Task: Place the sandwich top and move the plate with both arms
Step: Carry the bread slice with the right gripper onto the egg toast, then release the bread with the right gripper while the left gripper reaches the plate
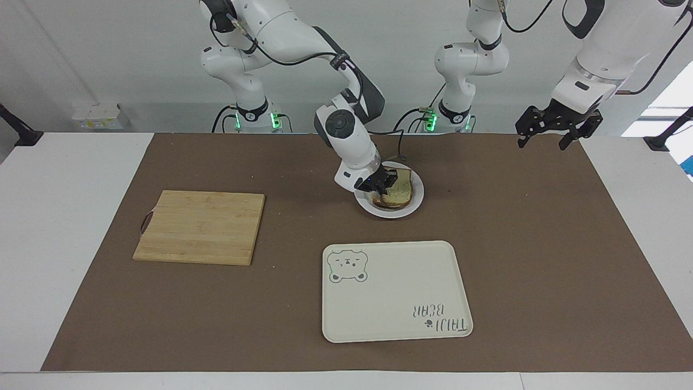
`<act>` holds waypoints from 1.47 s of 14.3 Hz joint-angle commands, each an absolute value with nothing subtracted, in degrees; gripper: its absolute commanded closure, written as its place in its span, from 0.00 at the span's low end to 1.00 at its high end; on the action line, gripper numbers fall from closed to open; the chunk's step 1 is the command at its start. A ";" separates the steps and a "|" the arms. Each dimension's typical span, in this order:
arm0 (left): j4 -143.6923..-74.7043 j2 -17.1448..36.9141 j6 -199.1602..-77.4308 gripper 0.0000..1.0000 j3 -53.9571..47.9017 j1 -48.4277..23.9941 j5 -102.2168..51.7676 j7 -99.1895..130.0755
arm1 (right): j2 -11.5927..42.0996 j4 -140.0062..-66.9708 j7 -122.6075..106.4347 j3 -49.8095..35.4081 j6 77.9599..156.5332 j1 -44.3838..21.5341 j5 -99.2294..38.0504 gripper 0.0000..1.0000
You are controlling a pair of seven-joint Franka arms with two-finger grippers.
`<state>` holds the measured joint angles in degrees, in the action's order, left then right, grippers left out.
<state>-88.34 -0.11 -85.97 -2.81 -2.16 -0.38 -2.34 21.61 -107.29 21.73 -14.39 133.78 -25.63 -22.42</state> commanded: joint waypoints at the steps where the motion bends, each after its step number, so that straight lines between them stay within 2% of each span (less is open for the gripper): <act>1: -89.21 -1.23 -85.69 0.00 -3.25 -1.58 0.70 -2.02 | 20.22 -109.86 18.46 -14.41 134.47 -25.05 -23.64 1.00; 7: -89.73 -1.49 -85.78 0.00 -3.43 -2.46 0.70 -2.46 | 20.04 -110.48 15.90 -14.41 134.38 -24.61 -23.55 1.00; 8: -90.26 -1.58 -85.78 0.00 -3.95 -2.55 0.27 -2.55 | 20.13 -110.04 16.17 -14.33 134.21 -24.52 -23.55 0.73; 9: -91.05 -1.76 -85.69 0.00 -4.13 -2.72 -1.30 -2.55 | 20.21 -109.87 16.08 -14.24 134.30 -24.52 -22.68 0.01; 14: -96.40 -2.37 -87.71 0.00 -4.22 -3.08 -8.78 -2.29 | 19.96 -107.93 18.53 -13.45 134.03 -24.43 -9.95 0.00; 17: -99.65 -2.55 -90.69 0.00 -4.22 -3.42 -12.12 -3.68 | 16.71 -107.84 19.16 -12.31 133.42 -23.39 -7.38 0.00; 21: -107.30 -4.66 -98.15 0.00 -4.22 -6.41 -15.63 -4.22 | 11.27 -107.84 19.16 -12.13 128.60 -18.47 -0.38 0.00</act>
